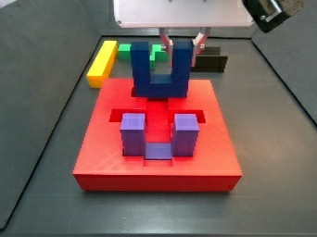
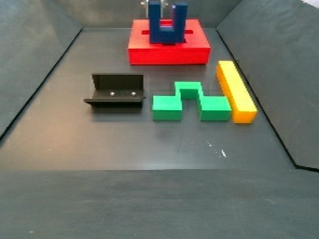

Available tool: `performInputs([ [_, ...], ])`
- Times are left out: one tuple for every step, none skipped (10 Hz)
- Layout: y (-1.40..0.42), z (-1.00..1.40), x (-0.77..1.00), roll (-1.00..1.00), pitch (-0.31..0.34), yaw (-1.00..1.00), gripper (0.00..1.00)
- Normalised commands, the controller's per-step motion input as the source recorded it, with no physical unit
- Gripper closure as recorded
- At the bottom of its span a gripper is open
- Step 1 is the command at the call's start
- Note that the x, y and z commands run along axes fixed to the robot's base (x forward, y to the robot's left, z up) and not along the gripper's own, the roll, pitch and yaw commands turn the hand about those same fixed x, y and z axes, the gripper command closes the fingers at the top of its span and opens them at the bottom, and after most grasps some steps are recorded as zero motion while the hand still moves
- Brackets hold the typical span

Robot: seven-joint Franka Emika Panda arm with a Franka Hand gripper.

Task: Pick up the blue object. Move up. Move to above the board. Insert the blue object.
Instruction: Insert the blue object.

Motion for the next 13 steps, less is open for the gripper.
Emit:
performInputs([
  [0.00,-0.19,0.00,0.00,0.000,0.27,1.00],
  [0.00,-0.11,-0.07,0.07,0.004,0.00,1.00],
  [0.00,-0.12,-0.14,0.05,0.001,-0.02,1.00],
  [0.00,-0.15,-0.23,0.06,0.011,-0.13,1.00],
  [0.00,-0.15,-0.26,0.07,0.017,-0.21,1.00],
  [0.00,-0.14,-0.21,0.09,0.020,-0.19,1.00],
  [0.00,-0.06,-0.09,0.05,0.000,-0.11,1.00],
  [0.00,-0.10,0.00,0.06,0.011,-0.05,1.00],
  [-0.15,-0.35,0.15,0.14,0.000,-0.09,1.00],
  [-0.08,-0.42,0.18,0.12,-0.003,-0.09,1.00],
  [0.00,-0.27,0.00,0.15,0.011,-0.02,1.00],
  [-0.01,-0.31,0.04,0.17,0.000,-0.02,1.00],
  [0.00,0.00,0.00,0.01,0.000,0.00,1.00],
])
